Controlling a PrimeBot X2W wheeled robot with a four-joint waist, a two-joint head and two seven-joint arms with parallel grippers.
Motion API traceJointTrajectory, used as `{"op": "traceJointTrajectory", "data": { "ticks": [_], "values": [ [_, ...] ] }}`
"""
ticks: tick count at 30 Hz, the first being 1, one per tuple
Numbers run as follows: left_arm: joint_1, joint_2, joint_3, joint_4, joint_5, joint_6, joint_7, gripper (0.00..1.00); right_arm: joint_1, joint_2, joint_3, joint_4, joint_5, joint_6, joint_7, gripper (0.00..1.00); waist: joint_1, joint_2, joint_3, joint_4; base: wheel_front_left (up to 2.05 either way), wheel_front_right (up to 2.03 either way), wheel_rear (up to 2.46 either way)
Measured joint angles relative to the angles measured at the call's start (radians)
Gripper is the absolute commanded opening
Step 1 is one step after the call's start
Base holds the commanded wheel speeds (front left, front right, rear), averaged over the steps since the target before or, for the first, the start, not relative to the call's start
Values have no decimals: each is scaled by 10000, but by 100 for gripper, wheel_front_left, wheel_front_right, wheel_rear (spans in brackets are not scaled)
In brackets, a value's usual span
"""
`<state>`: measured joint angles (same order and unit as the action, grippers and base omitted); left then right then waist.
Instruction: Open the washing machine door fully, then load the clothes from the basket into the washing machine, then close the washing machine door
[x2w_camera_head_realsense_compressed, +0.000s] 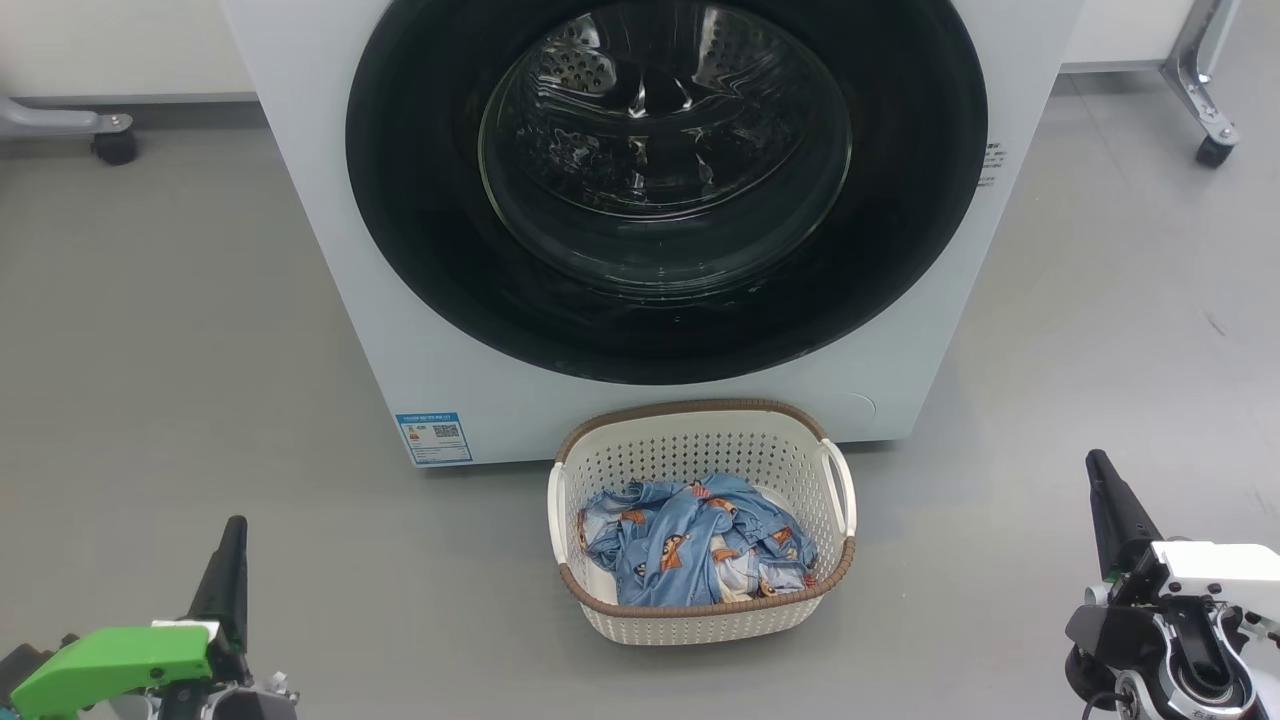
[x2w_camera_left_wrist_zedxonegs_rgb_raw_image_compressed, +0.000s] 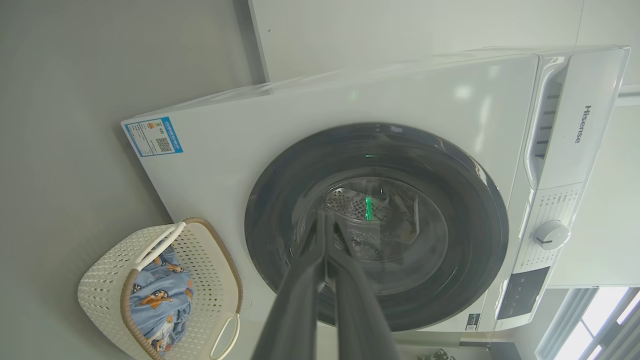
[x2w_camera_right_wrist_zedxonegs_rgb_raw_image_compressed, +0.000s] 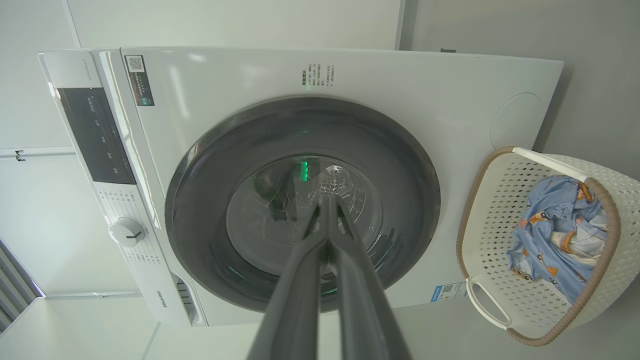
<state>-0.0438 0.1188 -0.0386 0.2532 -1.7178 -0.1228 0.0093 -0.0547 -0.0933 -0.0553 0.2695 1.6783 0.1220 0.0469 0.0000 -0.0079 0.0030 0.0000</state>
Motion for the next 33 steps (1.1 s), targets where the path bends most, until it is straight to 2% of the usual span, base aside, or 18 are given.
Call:
{"op": "traceJointTrajectory", "data": {
  "ticks": [15,16,23,33],
  "values": [
    [0,-17,17,4,0,0,73,0,0,8,-17,0,0,0,2,0,0,0,0,0,0,0,0],
    [0,-19,19,4,0,0,73,100,0,8,-17,0,0,0,2,100,0,0,0,0,0,0,0],
    [588,-391,-90,629,-2,4,71,100,626,380,38,617,0,-13,-2,100,0,0,1,-1,0,0,0],
    [613,-395,-94,571,33,4,-123,100,642,370,111,489,-163,-12,-196,100,0,0,16,-1,0,0,0]
  ]
}}
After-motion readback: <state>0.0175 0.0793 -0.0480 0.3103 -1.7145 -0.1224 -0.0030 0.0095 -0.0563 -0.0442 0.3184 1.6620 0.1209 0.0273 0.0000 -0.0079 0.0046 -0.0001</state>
